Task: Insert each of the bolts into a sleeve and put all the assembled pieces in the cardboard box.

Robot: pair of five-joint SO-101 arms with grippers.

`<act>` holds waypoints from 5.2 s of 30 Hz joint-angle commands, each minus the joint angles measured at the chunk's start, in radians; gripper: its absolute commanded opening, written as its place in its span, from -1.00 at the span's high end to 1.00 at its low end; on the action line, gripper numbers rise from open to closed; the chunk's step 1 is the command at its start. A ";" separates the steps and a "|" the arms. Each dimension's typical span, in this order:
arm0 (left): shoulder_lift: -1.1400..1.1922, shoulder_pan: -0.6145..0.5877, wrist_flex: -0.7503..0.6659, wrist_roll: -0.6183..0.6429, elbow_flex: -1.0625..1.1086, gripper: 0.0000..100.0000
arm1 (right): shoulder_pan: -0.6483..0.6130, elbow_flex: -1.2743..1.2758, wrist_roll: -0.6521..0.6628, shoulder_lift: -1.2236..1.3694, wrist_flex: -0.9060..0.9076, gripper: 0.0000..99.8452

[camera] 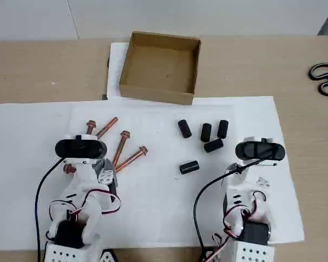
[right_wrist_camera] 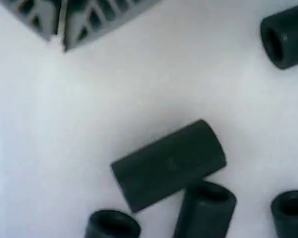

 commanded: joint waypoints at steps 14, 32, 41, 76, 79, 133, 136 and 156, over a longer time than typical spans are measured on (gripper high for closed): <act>-0.006 0.002 -0.023 -0.008 0.001 0.99 | 0.008 -0.002 0.005 -0.005 -0.002 0.99; -0.006 0.002 -0.021 -0.008 -0.028 0.99 | 0.005 -0.057 0.009 -0.005 0.025 0.99; 0.002 0.003 -0.018 -0.008 -0.262 0.99 | 0.005 -0.416 0.005 0.007 0.216 0.99; 1.312 -0.207 0.485 -0.170 -1.274 0.99 | -0.101 -1.415 0.315 1.222 0.754 0.99; 1.393 -0.236 0.496 -0.281 -1.274 0.99 | -0.099 -1.413 0.374 1.300 0.754 0.99; 1.560 -0.141 0.356 -0.473 -1.138 0.99 | -0.171 -1.923 0.101 2.095 0.506 0.65; 1.560 -0.144 0.356 -0.473 -1.136 0.99 | -0.171 -1.923 0.109 2.123 0.486 0.65; 1.559 -0.144 0.358 -0.474 -1.136 0.99 | -0.193 -1.923 0.110 2.196 0.421 0.65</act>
